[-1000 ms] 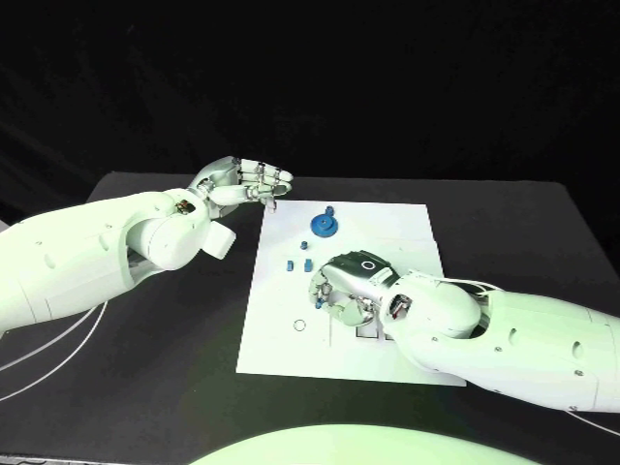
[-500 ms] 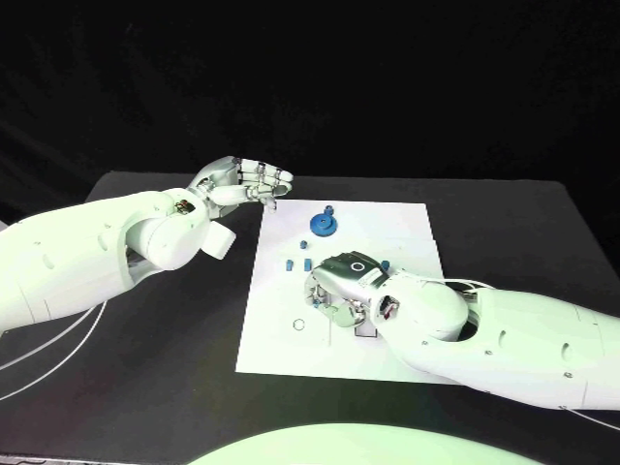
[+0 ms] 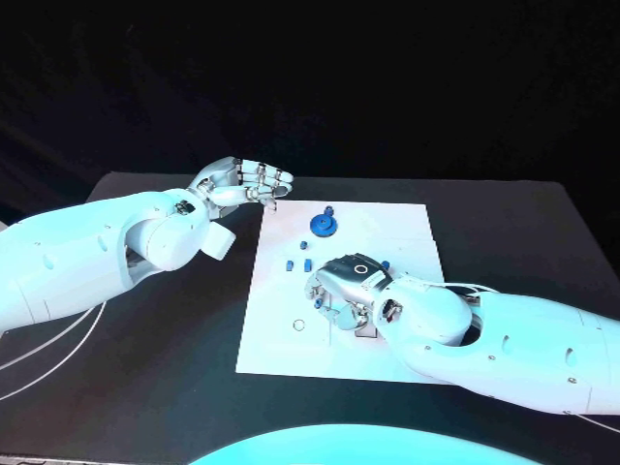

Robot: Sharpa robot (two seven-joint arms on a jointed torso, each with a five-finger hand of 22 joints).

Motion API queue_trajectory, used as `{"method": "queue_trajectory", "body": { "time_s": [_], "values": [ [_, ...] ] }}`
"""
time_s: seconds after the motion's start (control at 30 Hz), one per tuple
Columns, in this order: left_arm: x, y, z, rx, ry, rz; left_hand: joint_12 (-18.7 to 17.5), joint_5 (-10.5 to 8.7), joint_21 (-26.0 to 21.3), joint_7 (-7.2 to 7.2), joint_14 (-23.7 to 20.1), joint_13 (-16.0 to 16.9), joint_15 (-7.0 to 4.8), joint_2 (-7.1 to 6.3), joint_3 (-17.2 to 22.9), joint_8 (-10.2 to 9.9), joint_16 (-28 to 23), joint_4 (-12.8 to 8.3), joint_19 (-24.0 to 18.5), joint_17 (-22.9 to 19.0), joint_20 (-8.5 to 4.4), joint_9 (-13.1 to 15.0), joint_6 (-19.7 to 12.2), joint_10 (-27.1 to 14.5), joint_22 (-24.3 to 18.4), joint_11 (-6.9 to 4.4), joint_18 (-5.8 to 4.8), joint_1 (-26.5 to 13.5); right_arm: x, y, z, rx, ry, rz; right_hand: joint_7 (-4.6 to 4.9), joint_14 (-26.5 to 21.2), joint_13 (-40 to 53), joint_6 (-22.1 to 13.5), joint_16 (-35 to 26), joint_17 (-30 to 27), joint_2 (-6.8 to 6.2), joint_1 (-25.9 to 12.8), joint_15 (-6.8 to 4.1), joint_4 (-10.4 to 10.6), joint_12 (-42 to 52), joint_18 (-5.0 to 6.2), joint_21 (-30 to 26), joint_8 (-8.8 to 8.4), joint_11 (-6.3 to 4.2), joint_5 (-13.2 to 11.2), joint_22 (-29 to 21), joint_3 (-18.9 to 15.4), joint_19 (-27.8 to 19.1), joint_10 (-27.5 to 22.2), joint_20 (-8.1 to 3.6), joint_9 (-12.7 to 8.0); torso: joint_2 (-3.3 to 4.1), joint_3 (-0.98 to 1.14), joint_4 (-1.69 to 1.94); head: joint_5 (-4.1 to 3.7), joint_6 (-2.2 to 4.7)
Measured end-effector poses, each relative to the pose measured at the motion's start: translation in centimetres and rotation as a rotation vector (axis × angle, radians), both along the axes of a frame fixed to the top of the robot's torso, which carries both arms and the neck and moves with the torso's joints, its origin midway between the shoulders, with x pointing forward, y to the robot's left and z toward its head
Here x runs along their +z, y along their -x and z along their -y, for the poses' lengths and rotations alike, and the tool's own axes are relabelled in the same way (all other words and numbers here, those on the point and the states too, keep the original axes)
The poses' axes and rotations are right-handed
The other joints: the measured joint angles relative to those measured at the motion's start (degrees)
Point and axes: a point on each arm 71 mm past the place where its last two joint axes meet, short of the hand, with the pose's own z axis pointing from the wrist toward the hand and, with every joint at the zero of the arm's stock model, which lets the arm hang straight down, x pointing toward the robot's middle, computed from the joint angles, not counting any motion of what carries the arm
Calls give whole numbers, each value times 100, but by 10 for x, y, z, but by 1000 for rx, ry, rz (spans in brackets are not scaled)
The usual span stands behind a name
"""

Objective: Assemble the parts on the task board

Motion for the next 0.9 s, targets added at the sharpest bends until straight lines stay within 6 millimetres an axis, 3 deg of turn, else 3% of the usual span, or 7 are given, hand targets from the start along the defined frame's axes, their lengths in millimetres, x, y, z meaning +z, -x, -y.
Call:
{"method": "queue_trajectory", "body": {
  "time_s": [0.13,0.2,0.43,0.63,0.7,0.73,0.9],
  "values": [
    [0,0,-1,0,-1,0,-21,0,0,0,0,-7,0,0,0,0,0,0,0,0,0,0,0,-40,0,0,0,0,0,1,5,-11,-16,1,-34,-87,40,-85,-40,-166,2,3,40,-19,152,0,-242,-26,61,70,-131,-203,-70,-232,70,-8,0,0,1,-10,15],
    [0,0,-1,0,-1,0,-21,0,0,7,-23,-11,23,5,20,40,-15,-20,-23,0,22,0,18,-40,3,0,0,5,1,2,8,-16,-25,2,-48,-108,56,-98,-40,-206,2,3,61,-15,228,78,-292,-54,59,139,-156,-310,-70,-335,70,-8,0,1,2,-15,24],
    [0,0,-2,-2,-5,-1,-21,0,0,3,-52,-23,10,29,17,106,-23,-49,-32,1,32,7,106,-82,26,-1,0,29,14,5,24,-40,-70,20,-46,-107,89,-97,-40,-171,2,3,61,-8,417,87,-255,-54,54,192,-115,-449,-70,-368,70,-15,0,1,1,-35,52],
    [0,0,-3,-4,-7,-1,-21,0,0,3,-52,-24,10,29,17,107,-23,-49,-32,1,32,6,106,-82,25,-1,0,29,37,-6,55,-102,-80,48,-12,59,151,-63,268,253,2,4,-22,39,765,79,372,-54,-17,226,245,-527,198,-326,38,-21,-2,0,-3,-64,73],
    [0,0,-3,-4,-7,-1,-21,0,0,3,-52,-23,10,29,17,107,-23,-49,-32,1,32,6,106,-82,25,-1,0,29,45,-14,67,-133,-77,56,-12,80,181,-63,440,557,2,4,-43,56,907,-51,794,-54,-55,226,365,-510,362,-195,12,-29,-2,1,-3,-74,80],
    [0,0,-3,-4,-8,-2,-21,0,0,3,-52,-23,10,29,17,107,-23,-49,-32,1,32,6,106,-82,25,-1,0,29,49,-19,74,-153,-74,59,-13,80,186,-63,471,616,2,4,-43,66,941,-51,890,-54,-70,246,383,-519,395,-179,-3,-29,-2,-1,-5,-82,83],
    [0,0,-3,-6,-7,-2,-20,0,0,2,-52,-23,10,29,17,107,-23,-49,-32,1,31,6,105,-102,25,20,0,29,56,-33,98,-213,-59,54,-13,80,154,-63,483,662,-51,-49,-43,105,942,-51,868,-93,-53,269,387,-639,395,-315,-3,-40,-2,-3,-5,-104,108]
  ]
}}
